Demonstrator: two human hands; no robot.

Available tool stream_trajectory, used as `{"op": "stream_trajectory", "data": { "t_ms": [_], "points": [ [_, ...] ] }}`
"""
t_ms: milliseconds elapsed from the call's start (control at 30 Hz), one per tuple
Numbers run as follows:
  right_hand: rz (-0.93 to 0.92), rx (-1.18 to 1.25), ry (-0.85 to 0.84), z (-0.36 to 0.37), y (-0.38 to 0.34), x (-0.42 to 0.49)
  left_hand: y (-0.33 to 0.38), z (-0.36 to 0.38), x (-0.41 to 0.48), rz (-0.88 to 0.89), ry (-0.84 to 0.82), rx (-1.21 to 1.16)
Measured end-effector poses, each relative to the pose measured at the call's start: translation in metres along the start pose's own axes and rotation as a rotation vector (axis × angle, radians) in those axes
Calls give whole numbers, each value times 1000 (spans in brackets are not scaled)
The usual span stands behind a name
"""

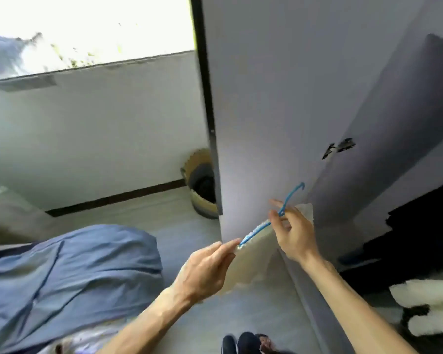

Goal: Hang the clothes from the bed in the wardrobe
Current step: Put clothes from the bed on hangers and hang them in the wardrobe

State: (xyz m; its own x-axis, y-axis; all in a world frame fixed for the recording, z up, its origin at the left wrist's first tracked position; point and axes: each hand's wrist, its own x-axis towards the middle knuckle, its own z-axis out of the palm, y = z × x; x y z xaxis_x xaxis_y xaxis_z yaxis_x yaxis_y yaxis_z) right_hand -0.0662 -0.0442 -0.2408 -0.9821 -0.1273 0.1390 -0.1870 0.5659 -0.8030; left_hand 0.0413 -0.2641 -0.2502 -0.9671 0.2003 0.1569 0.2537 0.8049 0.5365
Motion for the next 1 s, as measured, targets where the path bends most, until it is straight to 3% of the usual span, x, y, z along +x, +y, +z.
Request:
{"op": "stream_trajectory", "data": {
  "t_ms": [167, 400, 600, 800, 900, 1000],
  "points": [
    [-159, 26, -156, 93, -50, -47, -30, -32, -118, -270, 62, 75],
    [-442, 45, -408, 189, -116, -144, -29, -59, -234, -653, 243, -43],
    [-655, 172, -570, 227, -170, -205, -13, -71, -291, -924, 510, -203],
    [-994, 173, -716, 247, -204, -211, 17, -80, -329, -1202, 832, -241],
    [-977, 116, -813, 267, -210, -200, 24, -85, -352, -1421, 876, -208],
    [-832, 60, -880, 291, -213, -190, 34, -97, -376, -1550, 859, -178]
  ]
}}
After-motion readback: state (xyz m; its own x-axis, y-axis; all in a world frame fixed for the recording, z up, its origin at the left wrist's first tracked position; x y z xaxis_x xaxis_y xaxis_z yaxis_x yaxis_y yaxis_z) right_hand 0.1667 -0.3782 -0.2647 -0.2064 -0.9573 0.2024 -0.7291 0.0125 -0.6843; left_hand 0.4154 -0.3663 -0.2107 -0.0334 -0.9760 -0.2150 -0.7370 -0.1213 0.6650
